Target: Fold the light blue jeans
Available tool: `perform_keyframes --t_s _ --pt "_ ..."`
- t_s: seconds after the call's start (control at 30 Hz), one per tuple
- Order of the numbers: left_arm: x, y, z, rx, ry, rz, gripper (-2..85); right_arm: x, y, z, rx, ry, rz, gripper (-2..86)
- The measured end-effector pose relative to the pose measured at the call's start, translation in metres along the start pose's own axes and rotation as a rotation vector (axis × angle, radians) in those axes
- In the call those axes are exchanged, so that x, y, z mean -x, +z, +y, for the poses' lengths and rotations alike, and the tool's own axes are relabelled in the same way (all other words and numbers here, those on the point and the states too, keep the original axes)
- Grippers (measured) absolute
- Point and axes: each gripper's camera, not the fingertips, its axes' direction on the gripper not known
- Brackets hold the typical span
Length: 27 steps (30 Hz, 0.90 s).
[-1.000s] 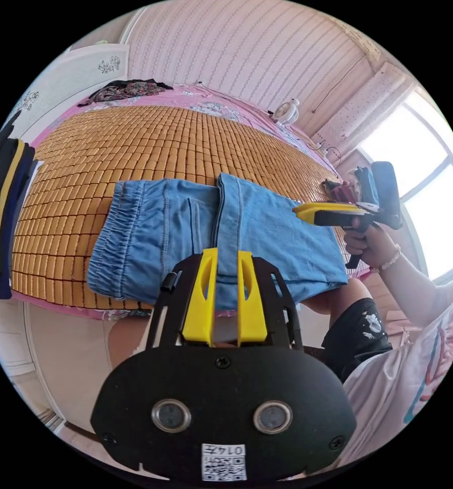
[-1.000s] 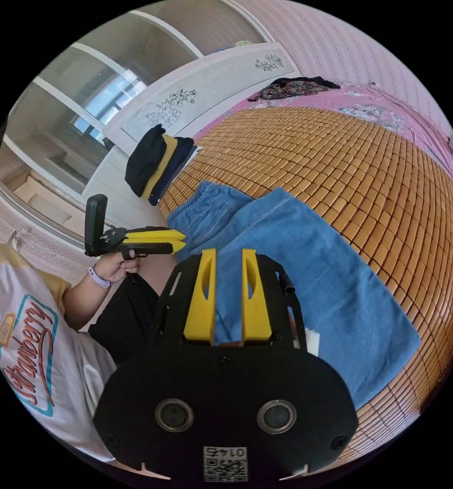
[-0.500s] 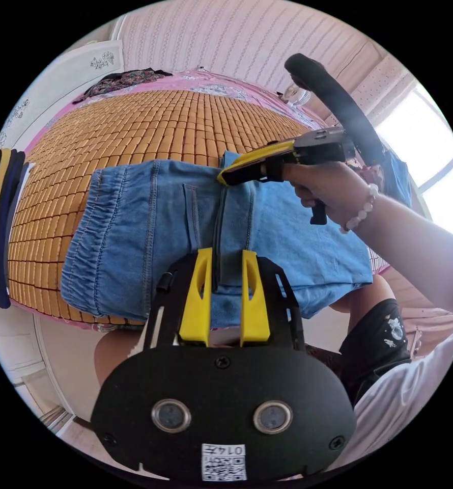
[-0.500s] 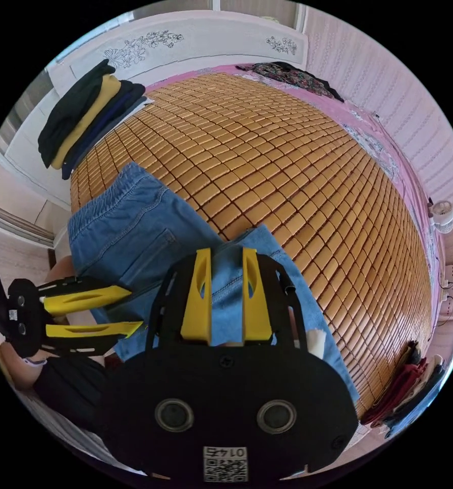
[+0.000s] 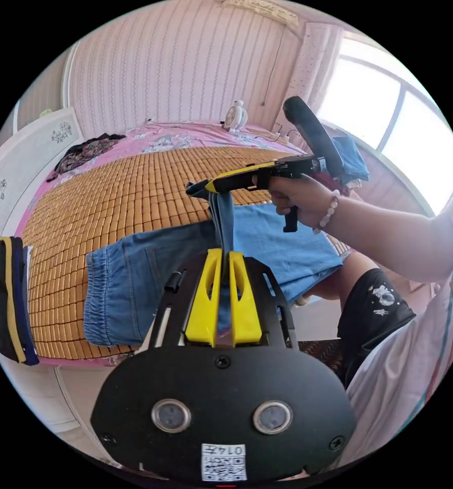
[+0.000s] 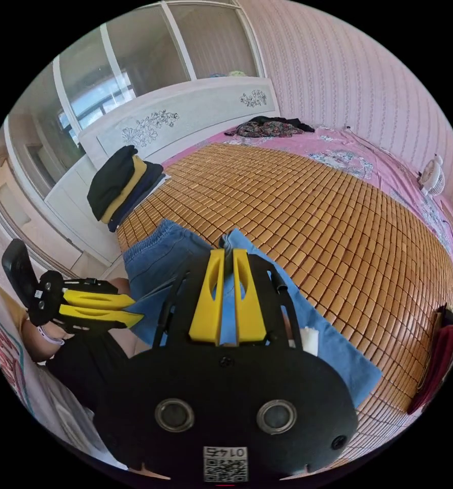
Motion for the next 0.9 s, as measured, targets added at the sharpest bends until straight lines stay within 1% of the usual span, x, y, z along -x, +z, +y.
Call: perform_keyframes --t_s 0.07,0.13,0.2,0.23,0.3,0.33,0.37,0.4,0.47,0.53,0.6,0.7,0.77,0.8,0.83,0.87,0.9 --pt "-0.01 -0.019 -0.003 -0.074 0.011 0.072 0.7 -0.009 -0.04 0.008 -0.107 0.05 -0.034 2.2" --pt "-0.006 -0.033 -0.004 -0.105 -0.006 0.1 0.7 -0.012 -0.051 0.007 -0.166 0.12 -0.097 2.4" --pt "0.006 -0.055 0.0 -0.12 -0.048 0.064 1.0 0.0 -0.048 -0.007 -0.203 0.124 -0.158 2.6" --pt "0.016 -0.077 0.006 -0.139 -0.078 0.035 1.3 0.016 -0.04 -0.022 -0.212 0.088 -0.207 2.9" --pt "0.035 -0.105 0.02 -0.14 -0.152 -0.038 2.1 0.041 -0.017 -0.05 -0.192 0.062 -0.325 3.6" --pt "0.051 -0.115 0.031 -0.106 -0.21 -0.103 3.0 0.059 0.006 -0.066 -0.178 0.052 -0.4 4.5" --pt "0.069 -0.118 0.043 -0.06 -0.282 -0.176 4.3 0.078 0.034 -0.077 -0.155 0.025 -0.417 5.8" --pt "0.079 -0.118 0.051 -0.032 -0.324 -0.211 4.8 0.085 0.05 -0.082 -0.13 0.021 -0.401 6.6" --pt "0.11 -0.117 0.076 0.035 -0.451 -0.306 5.8 0.101 0.105 -0.087 -0.001 -0.018 -0.326 7.8" --pt "0.123 -0.115 0.086 0.054 -0.512 -0.309 5.6 0.095 0.111 -0.078 0.038 -0.014 -0.31 7.9" --pt "0.121 -0.113 0.085 0.053 -0.517 -0.293 4.9 0.081 0.096 -0.057 0.001 -0.02 -0.316 7.5" --pt "0.096 -0.098 0.06 0.03 -0.416 -0.229 2.7 0.047 0.066 -0.008 0.016 -0.03 -0.243 4.8" --pt "0.062 -0.071 0.029 0.012 -0.297 -0.088 0.2 0.019 0.051 0.032 0.107 0.014 -0.087 2.8" --pt "0.052 -0.062 0.021 0.015 -0.27 -0.044 -0.2 0.013 0.05 0.04 0.132 0.028 -0.051 2.4" --pt "0.031 -0.042 0.004 0.041 -0.216 0.047 -0.5 0.003 0.05 0.054 0.179 0.062 -0.001 1.6" --pt "0.008 -0.021 -0.014 0.099 -0.155 0.116 -0.7 -0.002 0.055 0.062 0.215 0.086 -0.002 1.0" --pt "-0.003 -0.012 -0.023 0.124 -0.136 0.128 -0.8 -0.003 0.059 0.063 0.228 0.087 -0.017 0.7"
